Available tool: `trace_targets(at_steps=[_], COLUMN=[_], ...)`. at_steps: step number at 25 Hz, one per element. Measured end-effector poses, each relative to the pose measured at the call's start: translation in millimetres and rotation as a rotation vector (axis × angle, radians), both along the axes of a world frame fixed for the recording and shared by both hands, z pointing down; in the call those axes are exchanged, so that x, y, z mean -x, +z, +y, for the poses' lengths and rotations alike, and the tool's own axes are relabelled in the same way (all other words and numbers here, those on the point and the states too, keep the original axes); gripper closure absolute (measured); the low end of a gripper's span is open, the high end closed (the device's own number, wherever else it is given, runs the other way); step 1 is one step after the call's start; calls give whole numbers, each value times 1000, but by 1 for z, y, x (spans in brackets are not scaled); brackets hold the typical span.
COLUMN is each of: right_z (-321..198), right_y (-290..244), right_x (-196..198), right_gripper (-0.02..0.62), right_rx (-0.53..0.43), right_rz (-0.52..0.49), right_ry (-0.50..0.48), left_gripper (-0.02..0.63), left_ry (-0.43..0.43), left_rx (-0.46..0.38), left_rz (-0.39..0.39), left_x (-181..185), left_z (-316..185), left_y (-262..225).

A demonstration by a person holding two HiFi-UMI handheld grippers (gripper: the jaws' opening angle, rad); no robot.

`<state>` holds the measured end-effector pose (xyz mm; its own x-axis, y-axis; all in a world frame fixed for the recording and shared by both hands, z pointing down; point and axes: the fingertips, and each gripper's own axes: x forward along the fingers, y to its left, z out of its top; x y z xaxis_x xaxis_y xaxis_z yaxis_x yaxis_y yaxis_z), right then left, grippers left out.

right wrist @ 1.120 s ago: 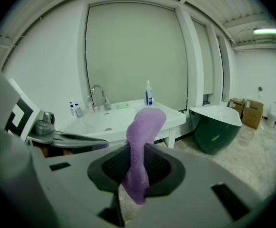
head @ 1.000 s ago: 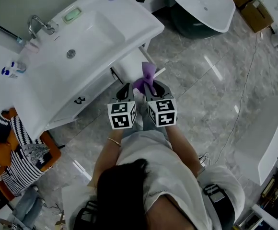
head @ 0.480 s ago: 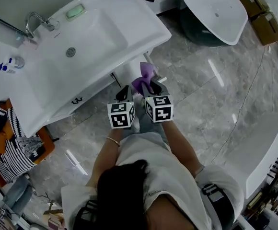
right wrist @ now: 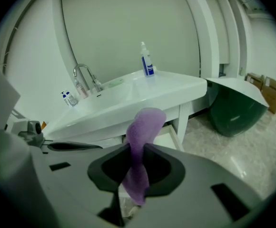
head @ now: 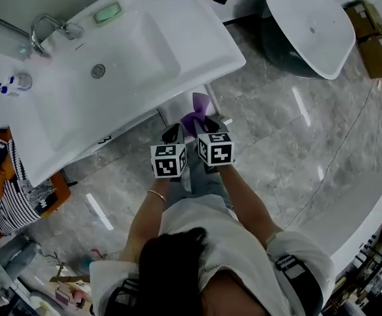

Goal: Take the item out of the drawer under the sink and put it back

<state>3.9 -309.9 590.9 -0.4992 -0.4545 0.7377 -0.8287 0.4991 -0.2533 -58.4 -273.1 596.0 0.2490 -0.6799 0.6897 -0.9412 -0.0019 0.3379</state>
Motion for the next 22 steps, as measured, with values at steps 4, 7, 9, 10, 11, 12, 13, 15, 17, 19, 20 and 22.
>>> trace_targets(at_steps=[4,7,9,10,11,12,13,15,17,19,20,22], right_z=[-9,-11,-12,-14,-16,-18,-21,-28,-30,-31,-35,-44], right_y=[23,40,50,54,59,64,69,82,97,107,110,117], right_x=[2,2,2,2,3,3,4,6,11,13,12,11], right_gripper=[517,517,515,516,515,517,517,517,515,515,515,515], right_rx=[34,70,90,96,98,99,100,105,122,140,142,143], right_rz=[13,19,18,18,20,23,26,28,25,17,14,10], right_ry=[-13,-5,2,2,2,2,4,12,22,27,29,32], left_gripper=[603,603,603,603,603,603,603,603,603,603,603,603], left_ry=[-38,-74,-95,-103,-109,-116,-123,-132,-144,-162,-166,-162], left_rx=[28,59,74,79,83,87,89,93,108,123,125,124], left_rz=[3,7,18,21,23,25,28,36,43,47,47,42], left_x=[3,5,4,4,3,3,3,3,9,13,13,12], left_z=[-8,-7,-6,-7,-8,-9,-12,-17,-18,-18,-20,-27], left_y=[20,37,46,51,55,59,64,76,87,94,96,104])
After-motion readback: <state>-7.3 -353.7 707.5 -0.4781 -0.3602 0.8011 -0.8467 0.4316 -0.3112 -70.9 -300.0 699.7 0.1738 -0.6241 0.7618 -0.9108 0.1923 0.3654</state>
